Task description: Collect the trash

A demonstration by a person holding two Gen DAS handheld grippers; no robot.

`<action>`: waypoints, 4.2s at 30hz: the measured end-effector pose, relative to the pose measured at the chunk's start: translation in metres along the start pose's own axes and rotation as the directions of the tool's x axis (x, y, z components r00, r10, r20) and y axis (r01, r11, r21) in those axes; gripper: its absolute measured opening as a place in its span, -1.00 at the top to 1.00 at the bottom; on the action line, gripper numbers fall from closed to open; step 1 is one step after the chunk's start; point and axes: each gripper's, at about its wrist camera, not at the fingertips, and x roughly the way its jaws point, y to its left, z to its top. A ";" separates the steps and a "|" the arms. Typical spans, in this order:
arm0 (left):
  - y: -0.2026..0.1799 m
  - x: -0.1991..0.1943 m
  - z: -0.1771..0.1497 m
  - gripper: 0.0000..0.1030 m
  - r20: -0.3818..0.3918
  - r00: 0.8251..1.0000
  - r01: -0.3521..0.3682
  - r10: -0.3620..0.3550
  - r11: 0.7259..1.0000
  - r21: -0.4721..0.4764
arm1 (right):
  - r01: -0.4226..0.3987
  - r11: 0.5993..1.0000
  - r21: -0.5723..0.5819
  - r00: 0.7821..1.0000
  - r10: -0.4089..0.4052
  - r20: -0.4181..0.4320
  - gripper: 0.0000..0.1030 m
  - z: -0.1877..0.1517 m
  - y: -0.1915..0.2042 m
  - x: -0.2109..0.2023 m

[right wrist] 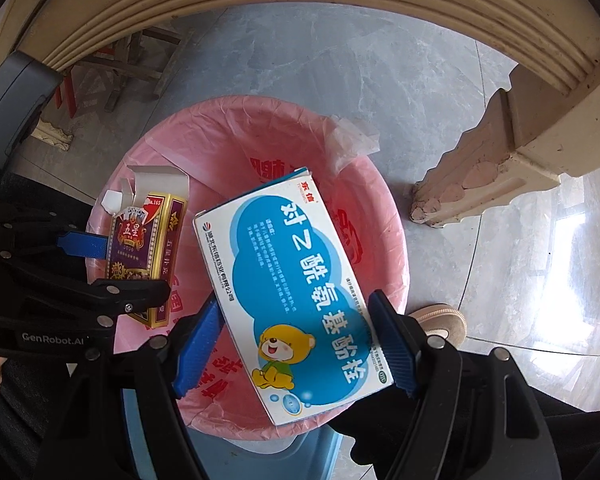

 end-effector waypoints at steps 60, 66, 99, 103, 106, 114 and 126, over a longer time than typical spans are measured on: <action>-0.043 -0.118 -0.088 -0.45 0.390 0.889 -0.216 0.241 0.970 -0.107 | 0.155 0.982 0.105 0.956 -0.176 0.236 -0.55 -0.041 0.018 -0.132; -0.064 -0.181 -0.120 -0.45 0.561 0.791 -0.188 0.246 0.969 -0.160 | 0.191 0.970 0.153 0.875 -0.239 0.421 -0.55 -0.056 0.026 -0.209; -0.127 -0.368 -0.265 -0.88 0.910 0.282 -0.145 0.304 0.951 -0.273 | 0.191 0.930 0.313 0.425 -0.366 0.828 -0.86 -0.150 0.076 -0.440; -0.126 -0.367 -0.264 -0.88 0.907 0.299 -0.140 0.296 0.954 -0.265 | 0.201 0.928 0.315 0.424 -0.372 0.826 -0.86 -0.154 0.079 -0.442; -0.124 -0.366 -0.264 -0.88 0.904 0.311 -0.133 0.292 0.956 -0.263 | 0.203 0.928 0.313 0.429 -0.372 0.823 -0.86 -0.154 0.080 -0.441; -0.122 -0.364 -0.263 -0.88 0.900 0.326 -0.141 0.289 0.956 -0.256 | 0.197 0.930 0.309 0.434 -0.365 0.823 -0.86 -0.153 0.081 -0.440; -0.121 -0.366 -0.265 -0.88 0.899 0.320 -0.138 0.299 0.954 -0.268 | 0.191 0.936 0.294 0.434 -0.350 0.830 -0.86 -0.152 0.086 -0.442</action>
